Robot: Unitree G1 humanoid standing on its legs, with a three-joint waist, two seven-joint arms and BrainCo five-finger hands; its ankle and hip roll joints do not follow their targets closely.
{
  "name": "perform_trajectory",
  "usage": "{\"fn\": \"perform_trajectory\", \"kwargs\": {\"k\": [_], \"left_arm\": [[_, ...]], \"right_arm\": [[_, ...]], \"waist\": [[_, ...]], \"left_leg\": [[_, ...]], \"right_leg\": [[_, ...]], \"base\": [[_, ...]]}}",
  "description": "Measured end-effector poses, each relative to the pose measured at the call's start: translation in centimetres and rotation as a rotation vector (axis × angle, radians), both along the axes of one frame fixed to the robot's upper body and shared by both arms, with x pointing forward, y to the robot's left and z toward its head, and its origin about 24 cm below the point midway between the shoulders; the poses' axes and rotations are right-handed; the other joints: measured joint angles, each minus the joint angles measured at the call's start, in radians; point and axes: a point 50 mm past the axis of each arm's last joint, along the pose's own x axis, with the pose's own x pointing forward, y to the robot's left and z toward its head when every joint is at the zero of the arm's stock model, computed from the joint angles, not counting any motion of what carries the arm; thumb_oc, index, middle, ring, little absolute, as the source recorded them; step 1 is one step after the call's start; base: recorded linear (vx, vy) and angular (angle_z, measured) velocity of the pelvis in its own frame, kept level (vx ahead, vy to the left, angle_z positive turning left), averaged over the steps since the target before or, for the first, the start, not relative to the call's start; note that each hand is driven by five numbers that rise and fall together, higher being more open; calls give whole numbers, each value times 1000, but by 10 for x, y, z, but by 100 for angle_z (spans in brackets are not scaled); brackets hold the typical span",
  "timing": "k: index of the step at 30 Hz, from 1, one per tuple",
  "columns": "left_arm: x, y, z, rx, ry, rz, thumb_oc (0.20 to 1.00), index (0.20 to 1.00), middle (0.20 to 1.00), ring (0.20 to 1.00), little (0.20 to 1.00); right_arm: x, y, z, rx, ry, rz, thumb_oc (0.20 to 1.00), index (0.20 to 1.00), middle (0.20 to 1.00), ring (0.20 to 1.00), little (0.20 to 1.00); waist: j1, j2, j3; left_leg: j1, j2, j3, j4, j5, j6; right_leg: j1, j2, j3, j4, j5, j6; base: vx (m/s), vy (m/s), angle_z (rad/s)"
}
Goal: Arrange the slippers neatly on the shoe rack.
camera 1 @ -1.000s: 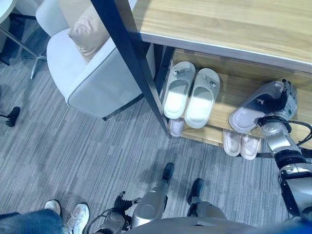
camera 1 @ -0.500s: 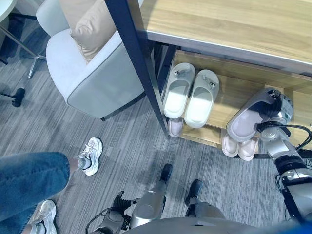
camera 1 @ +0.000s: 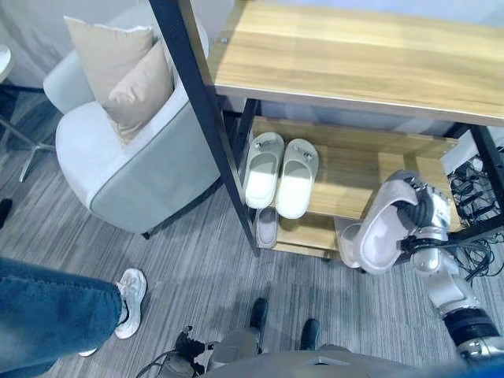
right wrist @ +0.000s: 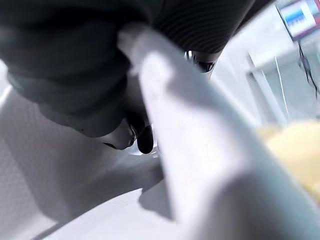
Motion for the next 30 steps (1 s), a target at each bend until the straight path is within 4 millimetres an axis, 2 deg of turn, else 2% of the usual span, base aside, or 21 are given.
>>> {"fn": "perform_trajectory", "kwargs": {"k": [4,7,11,12,13,14,15,16,17,18,19,20,21,24,27,30], "left_arm": [[-7,0,-1,-2,17,6,1000,1000,1000,1000,1000],[-11,-1,-2,-3,26,8,1000,1000,1000,1000,1000],[-21,-1,-3,-10,53,13,1000,1000,1000,1000,1000],[-19,-3,-3,-22,48,12,1000,1000,1000,1000,1000],[-17,-7,-4,-41,48,16,1000,1000,1000,1000,1000],[-22,-11,-5,-56,56,38,1000,1000,1000,1000,1000],[-19,-11,-5,-60,49,36,1000,1000,1000,1000,1000],[-5,-10,-3,-61,15,23,1000,1000,1000,1000,1000],[7,-5,-1,-47,-9,24,1000,1000,1000,1000,1000],[11,1,1,-30,-17,26,1000,1000,1000,1000,1000],[10,4,2,-24,-13,21,1000,1000,1000,1000,1000],[1,4,0,-23,13,26,1000,1000,1000,1000,1000],[-1,1,-1,-30,18,23,1000,1000,1000,1000,1000],[0,2,-1,-30,23,-5,1000,1000,1000,1000,1000],[12,0,1,-36,-12,-32,1000,1000,1000,1000,1000],[22,-9,2,-56,-43,-62,1000,1000,1000,1000,1000]], "right_arm": [[-27,0,-24,61,141,52,200,200,200,200,200],[-36,0,-31,72,188,70,200,200,200,200,200],[-38,-1,-34,74,213,76,200,200,200,200,200],[-36,-2,-34,71,211,78,200,200,200,200,200],[-35,-4,-34,64,213,79,200,200,200,200,200],[-35,-3,-35,71,213,84,200,200,200,200,200],[-35,-1,-41,93,235,91,200,200,200,200,200],[-37,-3,-43,107,241,87,200,200,200,200,200],[-34,-2,-39,108,215,101,200,200,200,200,200],[-29,1,-34,111,194,113,200,200,200,200,200],[-26,0,-32,101,202,130,200,200,200,200,200],[-26,-2,-34,95,226,134,200,200,200,200,200],[-29,-1,-37,104,241,133,200,200,200,200,200],[-38,17,-58,153,333,175,200,200,200,200,200],[-51,30,-76,153,446,230,200,200,200,200,200],[-57,33,-81,169,473,236,200,200,200,200,200]], "waist": [[-1,2,-26],[-2,7,-30],[2,17,-36],[4,34,-23],[25,45,-5],[28,48,0],[22,53,9],[10,50,28],[6,36,51],[4,9,68],[-3,-2,71],[-13,21,64],[-27,32,60],[-34,21,53],[-43,27,39],[-37,18,7]], "left_leg": [[16,1,1,-4,-6,5],[35,2,-1,-4,-9,10],[36,3,-22,0,-5,9],[11,7,-62,1,26,-3],[1,16,-64,1,21,-17],[-6,20,-66,3,25,-19],[-20,20,-86,9,35,-46],[-40,27,-89,8,29,-94],[-64,41,-9,38,-1,-86],[-67,50,79,85,-20,-52],[-37,57,112,106,-25,-46],[30,75,109,68,-31,-32],[61,86,110,25,-33,1],[98,67,155,10,-43,24],[121,48,169,3,-51,36],[141,45,175,2,-60,39]], "right_leg": [[15,1,3,0,0,0],[34,2,3,0,-3,-1],[46,9,-14,0,-9,-5],[34,17,-56,0,-11,-7],[27,25,-62,0,-8,-18],[28,37,-64,5,-8,-20],[24,42,-85,5,-9,-21],[15,39,-106,5,-9,-37],[6,28,-131,1,-1,-74],[8,10,-128,7,0,-86],[10,2,-111,16,-9,-75],[27,10,-108,19,-12,-62],[32,14,-106,29,-15,-47],[39,-7,-54,27,-4,-21],[56,-25,-41,21,3,-5],[79,-25,-38,6,7,0]], "base": [[-45,-41,-2],[-35,-60,-1],[-122,-96,25],[-187,-82,53],[-192,-60,47],[-267,-57,19],[-167,4,45],[-106,29,67],[-8,59,53],[24,71,15],[64,80,-13],[75,99,-14],[74,106,-16],[68,89,-42],[46,58,-15],[34,55,-5]]}}
